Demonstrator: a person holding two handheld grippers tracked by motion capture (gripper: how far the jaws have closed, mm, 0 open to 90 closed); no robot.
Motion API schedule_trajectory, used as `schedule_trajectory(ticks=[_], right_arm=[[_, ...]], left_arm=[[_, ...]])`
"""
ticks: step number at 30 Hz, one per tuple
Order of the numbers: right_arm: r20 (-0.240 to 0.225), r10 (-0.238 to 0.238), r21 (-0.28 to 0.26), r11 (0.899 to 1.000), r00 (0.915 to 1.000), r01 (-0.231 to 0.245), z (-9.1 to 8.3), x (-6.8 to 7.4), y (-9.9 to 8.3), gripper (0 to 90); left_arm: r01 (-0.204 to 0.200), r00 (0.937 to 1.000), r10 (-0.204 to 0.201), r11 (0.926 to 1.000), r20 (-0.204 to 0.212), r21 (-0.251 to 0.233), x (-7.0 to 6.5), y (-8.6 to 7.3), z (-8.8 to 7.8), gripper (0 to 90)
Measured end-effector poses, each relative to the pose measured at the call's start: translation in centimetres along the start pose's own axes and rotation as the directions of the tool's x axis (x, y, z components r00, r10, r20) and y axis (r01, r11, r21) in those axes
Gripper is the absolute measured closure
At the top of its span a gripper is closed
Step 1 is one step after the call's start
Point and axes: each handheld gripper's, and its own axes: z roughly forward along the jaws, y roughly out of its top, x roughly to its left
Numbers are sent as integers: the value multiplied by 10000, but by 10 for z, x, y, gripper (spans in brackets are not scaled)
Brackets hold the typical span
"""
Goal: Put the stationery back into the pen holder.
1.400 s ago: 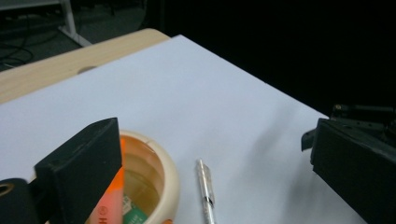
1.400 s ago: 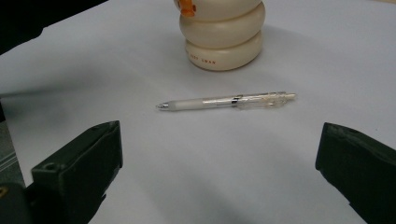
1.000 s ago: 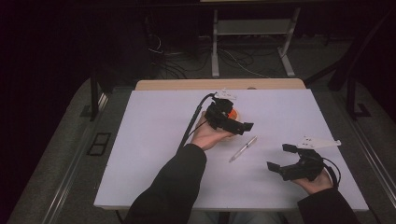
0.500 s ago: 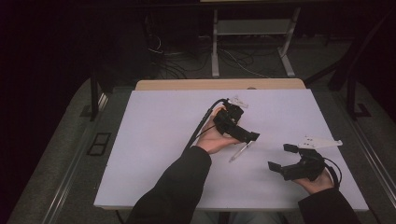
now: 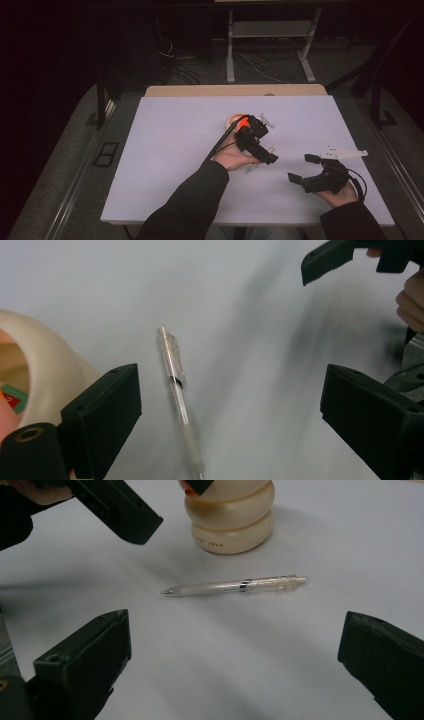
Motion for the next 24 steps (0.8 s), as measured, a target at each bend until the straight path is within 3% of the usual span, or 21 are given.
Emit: schedule_trajectory(ticks=[8,16,21,24], right_arm=[[20,-4,-25,10000,10000,4,0,0,0,2],[22,13,-8,10000,10000,-13,0,0,0,2],[10,16,12,10000,10000,-16,-1,0,0,2],[16,-16,-12,10000,10000,16,0,0,0,2]], left_arm=[[-122,9998,114,9983,150,573,-3,-6,8,114],[276,9995,-288,9954,108,922,-6,-16,20,138],[130,9999,-139,9887,47,1493,-3,-21,25,157],[385,9993,-379,9879,-70,1500,-4,-25,29,174]])
